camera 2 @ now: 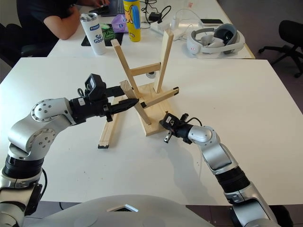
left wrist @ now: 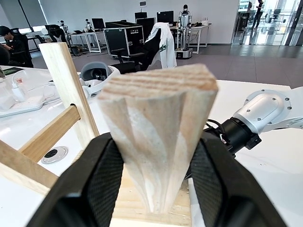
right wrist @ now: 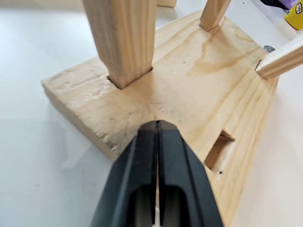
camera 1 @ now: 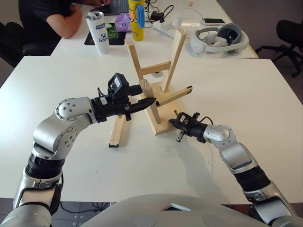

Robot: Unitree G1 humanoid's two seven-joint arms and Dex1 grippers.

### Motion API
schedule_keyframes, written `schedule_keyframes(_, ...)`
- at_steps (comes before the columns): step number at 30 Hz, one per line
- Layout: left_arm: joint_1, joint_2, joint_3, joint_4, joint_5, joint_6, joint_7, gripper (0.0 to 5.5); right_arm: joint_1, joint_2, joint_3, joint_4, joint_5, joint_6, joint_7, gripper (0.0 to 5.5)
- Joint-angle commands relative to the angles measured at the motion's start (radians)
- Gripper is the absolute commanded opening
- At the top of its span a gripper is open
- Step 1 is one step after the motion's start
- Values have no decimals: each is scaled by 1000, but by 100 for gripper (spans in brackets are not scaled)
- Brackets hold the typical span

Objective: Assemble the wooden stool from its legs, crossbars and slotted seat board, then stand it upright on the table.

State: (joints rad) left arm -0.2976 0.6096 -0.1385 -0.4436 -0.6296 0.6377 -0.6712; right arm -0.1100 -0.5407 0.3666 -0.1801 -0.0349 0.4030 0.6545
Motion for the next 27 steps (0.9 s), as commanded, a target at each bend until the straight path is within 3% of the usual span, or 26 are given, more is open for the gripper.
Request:
schedule_keyframes(1,103,28,-90,-13,38,80,-12,203,38,-16,45,32,-14,39,46,0)
schedule_keyframes(14,-23,12,-86,191,151,3,-6,203,34,-3,51,39,-30,66,33,0)
schedule_keyframes(20,69,64,-178,116,146,11,-91,203,37,-2,61,36,-37,70,42,0)
schedule_keyframes(27,61,48,-133,140,123,2,-85,203,36,0,63,42,-39,78,41,0)
